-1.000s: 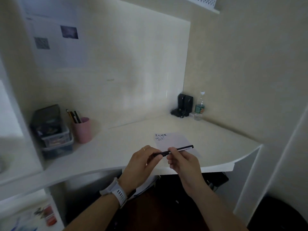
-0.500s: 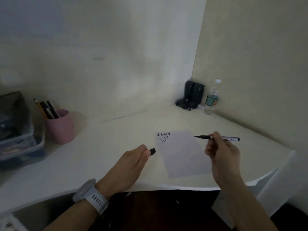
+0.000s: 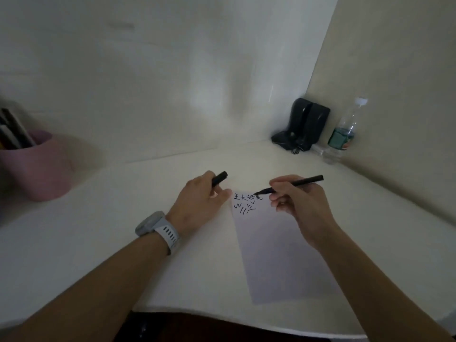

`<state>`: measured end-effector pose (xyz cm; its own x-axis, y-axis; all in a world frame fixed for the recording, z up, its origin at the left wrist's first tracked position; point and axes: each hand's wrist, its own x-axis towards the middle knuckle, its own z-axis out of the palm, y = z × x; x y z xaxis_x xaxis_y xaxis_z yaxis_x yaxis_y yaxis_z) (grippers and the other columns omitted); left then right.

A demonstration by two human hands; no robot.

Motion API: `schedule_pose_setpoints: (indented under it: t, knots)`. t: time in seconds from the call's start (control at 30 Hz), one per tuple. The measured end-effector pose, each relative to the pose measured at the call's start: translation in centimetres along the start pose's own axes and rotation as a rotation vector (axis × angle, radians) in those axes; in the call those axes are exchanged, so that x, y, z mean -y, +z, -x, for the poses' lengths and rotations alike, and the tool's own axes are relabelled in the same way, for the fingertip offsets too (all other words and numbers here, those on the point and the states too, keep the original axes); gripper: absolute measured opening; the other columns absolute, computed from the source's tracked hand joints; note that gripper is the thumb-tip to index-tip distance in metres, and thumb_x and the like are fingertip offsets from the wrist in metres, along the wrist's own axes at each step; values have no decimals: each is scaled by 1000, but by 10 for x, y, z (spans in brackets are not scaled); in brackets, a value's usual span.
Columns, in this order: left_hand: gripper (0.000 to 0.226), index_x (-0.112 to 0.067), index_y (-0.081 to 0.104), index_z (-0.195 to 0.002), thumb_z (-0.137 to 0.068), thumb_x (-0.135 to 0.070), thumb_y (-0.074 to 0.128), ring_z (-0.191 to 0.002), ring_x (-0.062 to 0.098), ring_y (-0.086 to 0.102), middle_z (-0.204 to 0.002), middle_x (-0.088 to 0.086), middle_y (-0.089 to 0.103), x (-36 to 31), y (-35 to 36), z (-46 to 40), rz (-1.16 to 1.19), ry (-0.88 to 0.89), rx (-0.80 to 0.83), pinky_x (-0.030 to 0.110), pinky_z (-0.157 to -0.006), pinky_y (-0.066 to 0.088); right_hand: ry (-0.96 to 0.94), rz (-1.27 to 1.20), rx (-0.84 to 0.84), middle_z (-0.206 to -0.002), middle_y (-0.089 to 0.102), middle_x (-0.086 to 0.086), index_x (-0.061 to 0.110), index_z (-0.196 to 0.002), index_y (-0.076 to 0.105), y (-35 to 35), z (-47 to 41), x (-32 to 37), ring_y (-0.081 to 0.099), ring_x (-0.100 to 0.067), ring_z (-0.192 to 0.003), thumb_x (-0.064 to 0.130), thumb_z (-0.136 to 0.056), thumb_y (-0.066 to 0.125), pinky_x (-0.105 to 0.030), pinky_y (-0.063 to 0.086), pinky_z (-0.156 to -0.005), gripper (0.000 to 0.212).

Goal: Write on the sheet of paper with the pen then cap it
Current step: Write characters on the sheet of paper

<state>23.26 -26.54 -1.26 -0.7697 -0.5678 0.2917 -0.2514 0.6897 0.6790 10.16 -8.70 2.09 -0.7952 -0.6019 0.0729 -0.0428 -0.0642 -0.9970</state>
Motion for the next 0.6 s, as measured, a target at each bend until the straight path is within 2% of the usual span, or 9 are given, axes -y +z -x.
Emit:
schedule_pose_setpoints:
  t: [0.13,0.27,0.4,0.47,0.6]
  knots:
    - [28,-14,53,-86,-86,-39,67,-79,14,64,-87,-8,71,16,15,-19,8,-35,-18,27,-67,47,28,50,55,-61,72,-11,0,-82,74,7,-4,-27,64,-21,-55,-3,-88,66,-27,51,-56,11]
    - [34,-28,40,-73,-80,-40,71,-79,11,57,-86,-12,66,22,23,-23,-54,95,26,25,-65,43,-52,53,38,-60,71,-10,0,-83,73,6,-4,-44,63,-21,-54,-6,-86,67,-26,50,-51,9]
    - [28,-23,46,-82,-80,-38,70,-81,17,51,-86,-6,61,25,32,-26,-131,206,22,30,-68,42,-89,183,80,-69,77,-19,7,-80,76,13,0,-49,70,-22,-59,-4,-82,71,-27,54,-54,12]
    - [29,-26,43,-79,-79,-38,70,-82,18,53,-88,-4,63,26,33,-26,-122,209,25,33,-70,44,-108,229,88,-72,76,-25,7,-79,76,14,1,-50,69,-26,-59,-3,-80,72,-28,54,-53,11]
    - [41,-34,32,-70,-79,-34,73,-78,15,54,-86,-9,65,23,30,-26,-108,195,38,23,-62,37,-105,266,100,-71,76,-22,4,-81,75,12,1,-51,69,-21,-59,-4,-82,70,-26,53,-54,9]
